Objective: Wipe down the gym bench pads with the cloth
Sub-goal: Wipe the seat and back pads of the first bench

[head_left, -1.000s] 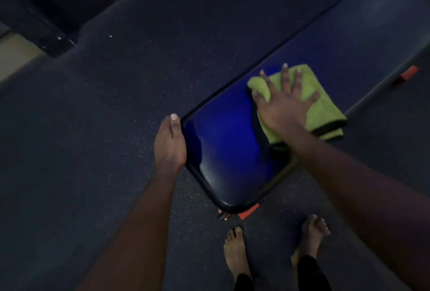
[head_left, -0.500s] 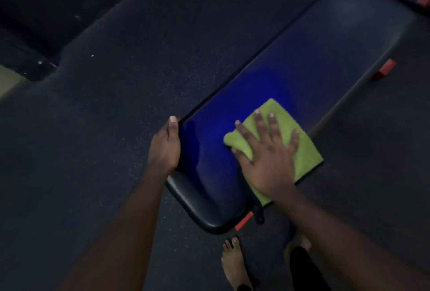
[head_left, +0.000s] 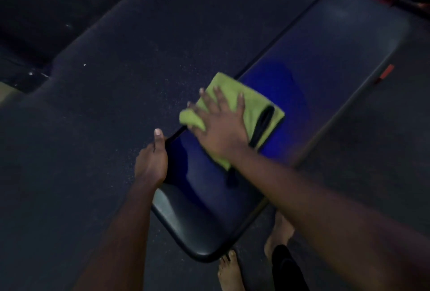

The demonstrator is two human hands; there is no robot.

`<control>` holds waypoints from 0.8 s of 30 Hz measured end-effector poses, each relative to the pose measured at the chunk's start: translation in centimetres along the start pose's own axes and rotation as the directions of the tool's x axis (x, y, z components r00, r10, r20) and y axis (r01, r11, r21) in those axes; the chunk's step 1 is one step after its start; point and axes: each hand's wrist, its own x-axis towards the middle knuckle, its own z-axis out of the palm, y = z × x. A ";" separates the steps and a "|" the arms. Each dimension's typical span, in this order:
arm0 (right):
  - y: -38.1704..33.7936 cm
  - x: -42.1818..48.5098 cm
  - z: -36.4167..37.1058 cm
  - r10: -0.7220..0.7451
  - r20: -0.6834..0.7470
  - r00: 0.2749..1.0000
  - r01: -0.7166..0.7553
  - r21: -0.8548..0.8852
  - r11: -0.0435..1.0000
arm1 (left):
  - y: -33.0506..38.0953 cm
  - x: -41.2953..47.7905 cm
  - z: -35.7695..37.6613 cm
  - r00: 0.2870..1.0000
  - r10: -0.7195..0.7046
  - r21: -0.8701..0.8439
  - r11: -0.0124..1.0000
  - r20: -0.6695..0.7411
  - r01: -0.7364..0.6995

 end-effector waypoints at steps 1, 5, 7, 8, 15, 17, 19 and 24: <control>-0.2 -3.0 0.7 -0.027 -0.038 0.999 0.028 0.023 0.999 | 0.5 -0.1 0.2 0.999 -0.015 0.011 1.000 -0.032 0.016; 4.5 -10.2 2.3 0.131 -0.120 0.984 -0.124 0.063 0.990 | 3.5 -0.1 1.5 0.996 0.058 0.009 0.998 -0.067 -0.057; 8.8 -10.2 1.8 0.304 -0.136 0.943 -0.299 0.060 0.952 | 5.5 0.3 2.3 0.994 0.104 -0.006 0.994 -0.023 -0.105; 11.0 -9.6 1.4 0.350 -0.130 0.928 -0.346 0.054 0.937 | 6.5 0.5 2.6 0.994 0.111 -0.013 0.994 0.005 -0.111; 16.8 5.0 -2.6 0.614 -0.037 0.788 -0.604 0.144 0.784 | 9.7 1.9 4.1 0.987 0.139 0.027 0.990 0.076 -0.141; 14.0 7.1 -2.8 0.513 -0.033 0.858 -0.507 0.106 0.855 | 9.5 2.0 4.4 0.992 0.117 0.034 0.992 0.042 -0.119; 10.8 5.7 -2.1 0.276 -0.043 0.960 -0.275 0.039 0.961 | 9.5 2.1 4.6 0.997 0.083 0.032 0.996 0.010 -0.083; 10.0 -5.2 0.8 0.102 -0.163 0.981 -0.099 0.030 0.995 | 11.4 2.4 5.7 0.996 0.084 0.046 0.995 -0.016 -0.083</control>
